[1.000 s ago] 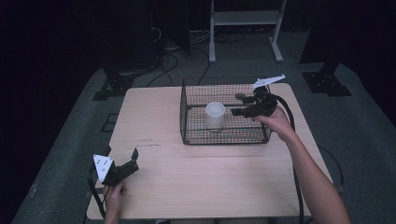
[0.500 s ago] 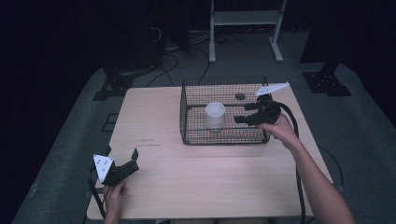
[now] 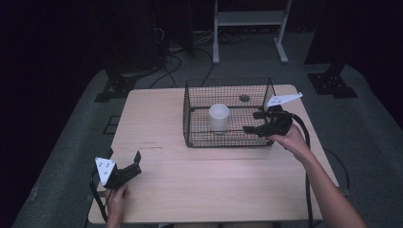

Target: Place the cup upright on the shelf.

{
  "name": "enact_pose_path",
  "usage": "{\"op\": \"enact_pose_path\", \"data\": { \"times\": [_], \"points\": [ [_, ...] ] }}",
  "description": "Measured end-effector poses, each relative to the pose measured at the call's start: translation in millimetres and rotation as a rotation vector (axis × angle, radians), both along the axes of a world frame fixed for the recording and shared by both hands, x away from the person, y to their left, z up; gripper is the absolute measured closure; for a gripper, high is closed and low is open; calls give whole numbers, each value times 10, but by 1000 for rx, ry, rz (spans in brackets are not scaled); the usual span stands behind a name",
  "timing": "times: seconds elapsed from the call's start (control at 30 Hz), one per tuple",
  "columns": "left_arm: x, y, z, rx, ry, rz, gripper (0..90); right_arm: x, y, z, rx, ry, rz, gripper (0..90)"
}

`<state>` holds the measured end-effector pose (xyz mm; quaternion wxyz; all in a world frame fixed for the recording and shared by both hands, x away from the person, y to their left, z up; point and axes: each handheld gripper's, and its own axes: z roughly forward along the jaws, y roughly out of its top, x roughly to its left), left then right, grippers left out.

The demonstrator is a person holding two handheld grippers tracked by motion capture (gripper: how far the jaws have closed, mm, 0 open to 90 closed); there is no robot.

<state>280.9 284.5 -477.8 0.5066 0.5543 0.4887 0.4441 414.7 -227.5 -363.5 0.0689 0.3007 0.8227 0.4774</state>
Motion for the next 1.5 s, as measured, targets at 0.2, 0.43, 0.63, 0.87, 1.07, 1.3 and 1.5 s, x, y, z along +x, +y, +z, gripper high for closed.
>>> {"op": "enact_pose_path", "data": {
  "times": [0.2, 0.43, 0.63, 0.87, 1.07, 1.3, 1.5],
  "points": [
    [0, -2, 0, 1, -1, 0, 0, -85, -64, -74, 13, 5, 0, 143],
    [0, -3, 0, 1, 0, 1, 0, -195, -105, -129, 23, 1, 2, 143],
    [-1, -3, 0, 2, 0, 1, 0, -279, -97, -163, 24, -4, 13, 143],
    [-2, 0, 1, 4, 1, 1, 0, -372, -99, -183, 33, -7, 26, 143],
    [-1, -2, 0, 3, -1, 0, 0, -450, -91, -186, 38, -19, 35, 146],
    [-1, -1, 0, 2, -1, 0, 0, -511, -115, -257, 34, -9, 33, 146],
    [-1, -1, 0, 2, -1, 0, 0, -581, -123, -288, 24, -30, 26, 146]
  ]
}}
